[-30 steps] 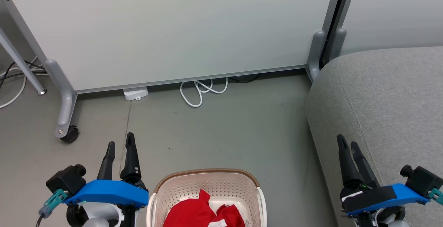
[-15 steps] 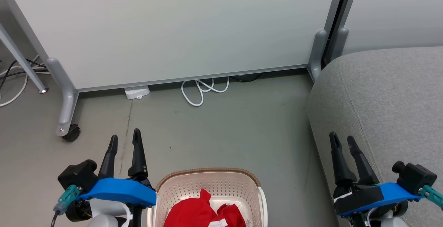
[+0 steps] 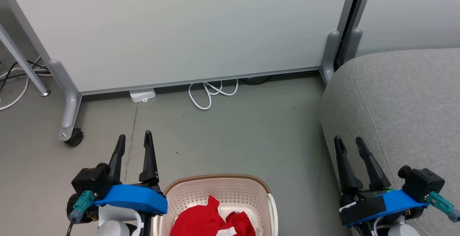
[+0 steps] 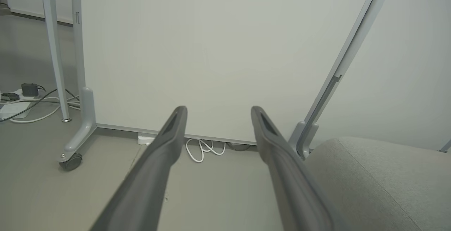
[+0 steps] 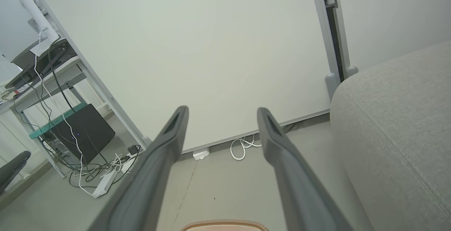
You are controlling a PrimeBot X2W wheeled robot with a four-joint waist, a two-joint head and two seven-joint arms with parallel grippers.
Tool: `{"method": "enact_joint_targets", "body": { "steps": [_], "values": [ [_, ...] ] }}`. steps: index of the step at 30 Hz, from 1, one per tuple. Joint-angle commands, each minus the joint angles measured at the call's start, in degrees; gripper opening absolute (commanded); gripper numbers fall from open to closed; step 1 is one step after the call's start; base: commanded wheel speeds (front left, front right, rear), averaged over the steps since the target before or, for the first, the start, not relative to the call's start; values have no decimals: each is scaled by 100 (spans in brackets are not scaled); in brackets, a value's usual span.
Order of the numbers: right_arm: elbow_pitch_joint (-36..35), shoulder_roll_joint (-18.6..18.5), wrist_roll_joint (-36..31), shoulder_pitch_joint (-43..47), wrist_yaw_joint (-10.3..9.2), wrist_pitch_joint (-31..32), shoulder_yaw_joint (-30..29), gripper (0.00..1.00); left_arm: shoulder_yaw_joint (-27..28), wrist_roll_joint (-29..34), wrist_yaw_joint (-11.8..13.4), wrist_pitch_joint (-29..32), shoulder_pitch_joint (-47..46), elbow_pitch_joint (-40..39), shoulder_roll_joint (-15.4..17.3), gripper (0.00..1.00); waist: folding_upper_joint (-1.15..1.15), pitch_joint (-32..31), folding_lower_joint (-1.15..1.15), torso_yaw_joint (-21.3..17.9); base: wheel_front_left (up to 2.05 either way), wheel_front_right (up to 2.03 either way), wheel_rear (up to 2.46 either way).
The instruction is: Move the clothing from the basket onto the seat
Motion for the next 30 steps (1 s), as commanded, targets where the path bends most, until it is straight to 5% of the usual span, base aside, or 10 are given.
{"method": "enact_joint_targets", "body": {
  "steps": [1,30],
  "values": [
    [-65,-39,-140,-107,11,-46,24,100,-32,165,-32,-53,-120,-28,36,100,0,2,0,4,0,0,0],
    [-119,-45,-1439,-107,15,-389,281,100,-137,1564,-75,-393,-137,-11,-28,100,0,6,0,34,0,0,0]
  ]
}}
